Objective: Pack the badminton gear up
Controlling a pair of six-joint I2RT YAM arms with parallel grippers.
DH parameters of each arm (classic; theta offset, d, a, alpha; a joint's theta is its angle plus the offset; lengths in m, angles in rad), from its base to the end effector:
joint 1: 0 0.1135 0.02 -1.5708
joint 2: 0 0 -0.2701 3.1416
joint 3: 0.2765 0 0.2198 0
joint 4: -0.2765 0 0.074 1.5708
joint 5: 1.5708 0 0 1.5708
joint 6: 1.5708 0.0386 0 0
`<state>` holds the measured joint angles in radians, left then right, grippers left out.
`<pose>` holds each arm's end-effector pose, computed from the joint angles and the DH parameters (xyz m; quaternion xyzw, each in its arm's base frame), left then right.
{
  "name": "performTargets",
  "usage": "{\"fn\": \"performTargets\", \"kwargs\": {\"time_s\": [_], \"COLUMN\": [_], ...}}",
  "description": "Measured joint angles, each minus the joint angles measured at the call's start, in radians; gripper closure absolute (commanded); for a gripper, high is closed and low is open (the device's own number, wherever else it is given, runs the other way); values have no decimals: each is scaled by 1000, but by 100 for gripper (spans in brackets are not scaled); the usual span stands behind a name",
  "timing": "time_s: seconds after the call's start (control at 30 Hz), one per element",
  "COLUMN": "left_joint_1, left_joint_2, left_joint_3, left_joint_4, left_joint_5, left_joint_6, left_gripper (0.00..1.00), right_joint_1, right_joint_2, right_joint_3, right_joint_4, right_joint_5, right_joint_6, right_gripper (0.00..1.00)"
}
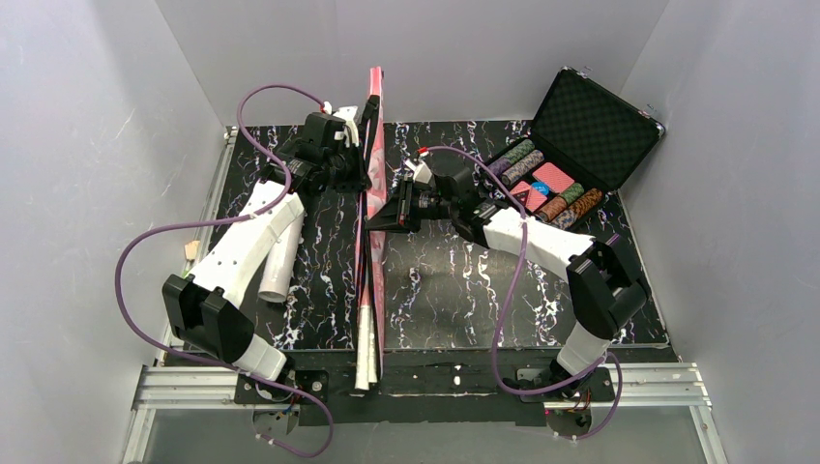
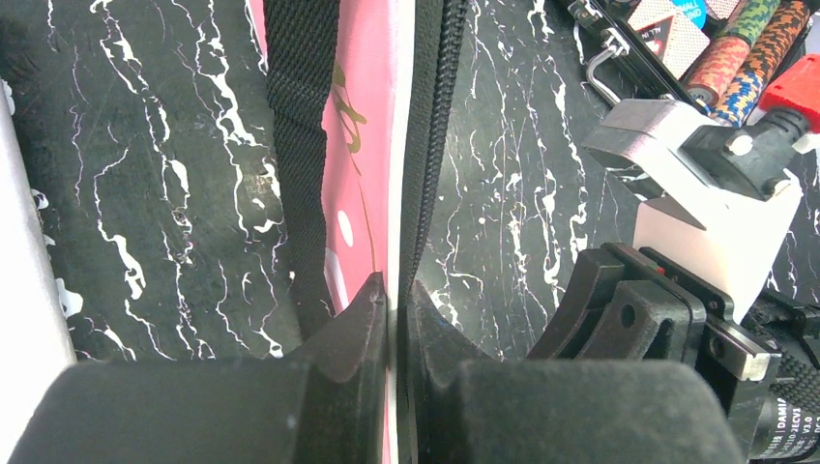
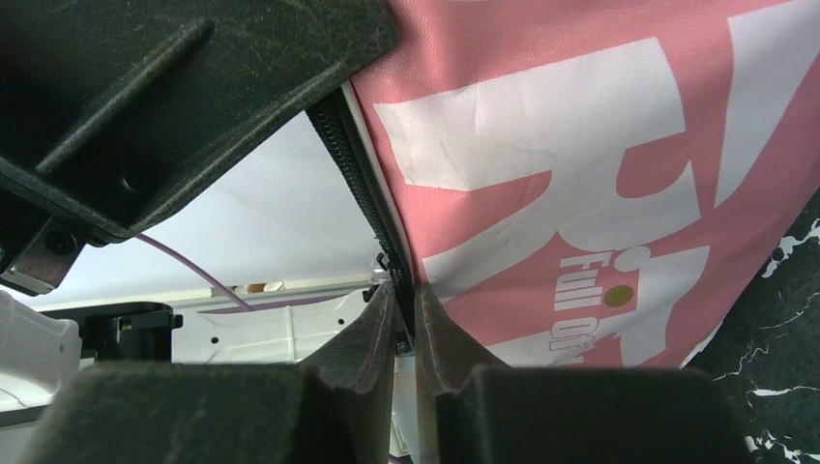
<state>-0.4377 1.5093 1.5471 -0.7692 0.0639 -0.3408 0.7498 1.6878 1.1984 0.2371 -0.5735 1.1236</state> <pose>0.2672 -0.1278 0.3759 0.0572 0.9110 -0.1816 0.3657 0.2561 0.2671 0.3087 -0.0293 0.7772 0.6058 0.1680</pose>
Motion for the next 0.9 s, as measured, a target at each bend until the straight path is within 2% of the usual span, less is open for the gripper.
{"fn": "performTargets", "kwargs": {"time_s": [0.33, 0.57, 0.9], "left_joint_1": [0, -3, -12], "left_joint_2": [0, -2, -8], "left_joint_3": [-2, -3, -13], "left_joint_4": [2, 6, 3], "left_joint_5": [11, 23, 44], "left_joint_6": [0, -1, -3], "left_gripper": [100, 100, 100], "right_joint_1": [-4, -8, -9], "right_joint_2": [-16, -56, -117], "right_joint_3": [-13, -48, -83], "right_joint_4": [-1, 6, -22], "right_joint_5": [-2, -3, -6], "right_joint_6": [-5, -5, -37], "right_gripper": [87, 95, 98]}}
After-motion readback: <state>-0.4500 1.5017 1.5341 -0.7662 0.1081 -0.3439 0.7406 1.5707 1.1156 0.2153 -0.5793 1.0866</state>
